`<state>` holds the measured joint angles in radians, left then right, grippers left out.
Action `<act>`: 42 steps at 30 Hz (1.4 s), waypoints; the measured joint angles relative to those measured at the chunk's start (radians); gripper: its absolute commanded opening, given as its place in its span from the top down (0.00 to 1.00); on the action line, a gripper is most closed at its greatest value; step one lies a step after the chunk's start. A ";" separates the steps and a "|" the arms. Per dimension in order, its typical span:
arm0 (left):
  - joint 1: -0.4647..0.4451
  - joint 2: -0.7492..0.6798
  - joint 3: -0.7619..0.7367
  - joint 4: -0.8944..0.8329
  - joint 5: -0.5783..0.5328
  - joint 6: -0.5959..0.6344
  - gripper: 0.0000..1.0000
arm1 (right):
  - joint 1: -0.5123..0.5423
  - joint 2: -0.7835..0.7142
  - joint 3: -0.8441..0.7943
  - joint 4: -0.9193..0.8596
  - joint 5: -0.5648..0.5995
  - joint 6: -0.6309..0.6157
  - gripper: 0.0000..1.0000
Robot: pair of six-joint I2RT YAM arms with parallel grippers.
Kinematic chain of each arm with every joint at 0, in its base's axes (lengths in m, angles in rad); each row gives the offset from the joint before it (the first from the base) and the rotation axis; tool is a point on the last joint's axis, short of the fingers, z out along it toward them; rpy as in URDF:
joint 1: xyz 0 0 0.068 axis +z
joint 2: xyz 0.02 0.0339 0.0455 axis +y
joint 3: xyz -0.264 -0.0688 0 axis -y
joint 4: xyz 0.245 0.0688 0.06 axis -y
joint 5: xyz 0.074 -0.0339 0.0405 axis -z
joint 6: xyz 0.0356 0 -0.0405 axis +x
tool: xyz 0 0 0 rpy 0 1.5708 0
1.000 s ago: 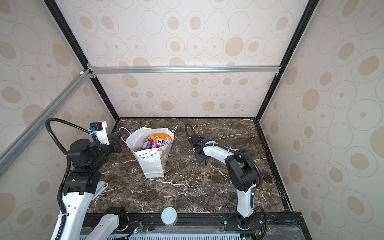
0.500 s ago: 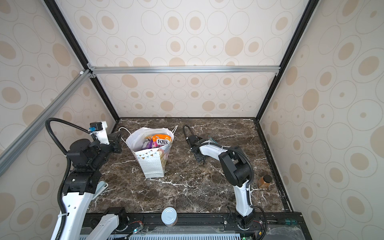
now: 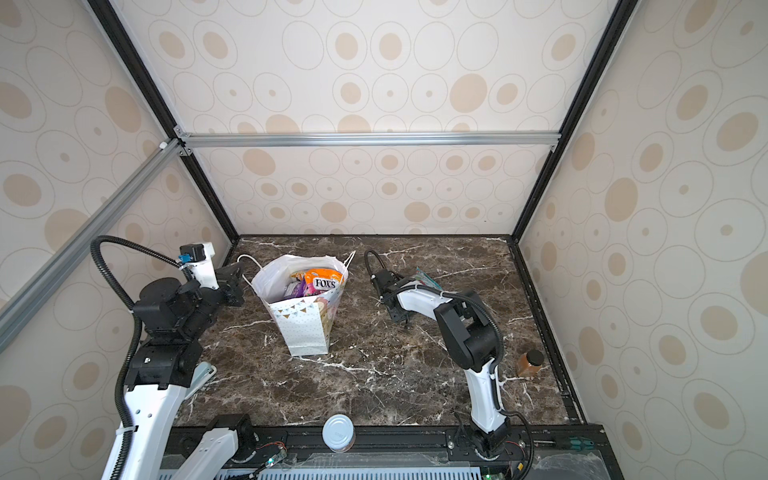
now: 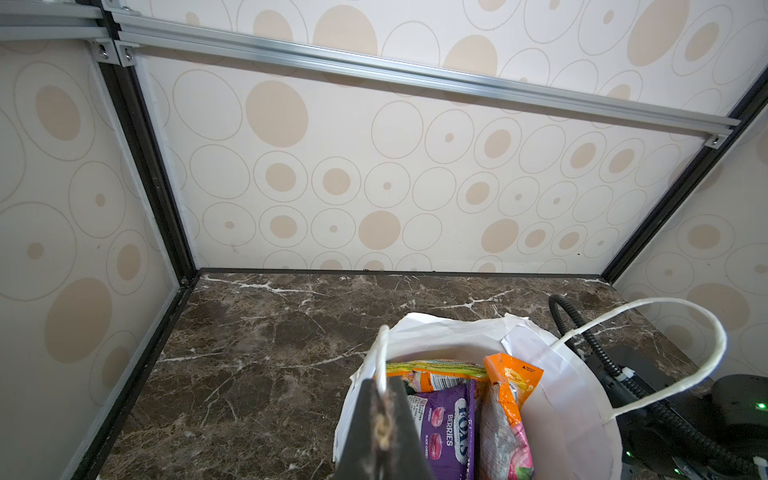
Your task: Place the snacks into the paper bag
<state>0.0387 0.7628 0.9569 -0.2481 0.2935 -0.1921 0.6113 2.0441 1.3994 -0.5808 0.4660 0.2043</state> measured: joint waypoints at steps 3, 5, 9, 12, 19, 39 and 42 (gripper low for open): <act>0.000 0.000 0.000 0.000 0.000 0.000 1.00 | 0.000 0.000 0.000 0.001 -0.001 0.000 1.00; 0.000 0.000 0.000 0.000 0.000 0.000 1.00 | 0.000 0.000 0.000 0.001 -0.002 0.000 1.00; 0.000 0.000 0.000 0.000 0.000 0.000 1.00 | -0.005 -0.010 -0.007 0.010 -0.031 -0.002 1.00; 0.000 0.000 0.000 0.000 0.000 0.000 1.00 | -0.018 -0.052 -0.039 0.032 -0.094 -0.003 1.00; 0.000 0.000 0.000 0.000 0.000 0.000 1.00 | -0.056 -0.184 -0.097 0.072 -0.258 0.011 1.00; 0.001 0.000 0.000 0.000 0.001 0.000 1.00 | -0.142 -0.402 -0.146 0.127 -0.513 0.063 1.00; 0.001 0.000 0.000 0.000 0.002 0.000 1.00 | -0.142 -0.415 -0.147 0.127 -0.521 0.066 1.00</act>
<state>0.0395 0.7628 0.9569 -0.2481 0.2951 -0.1925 0.4694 1.6291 1.2526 -0.4538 -0.0551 0.2699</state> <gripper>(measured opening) 0.048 0.042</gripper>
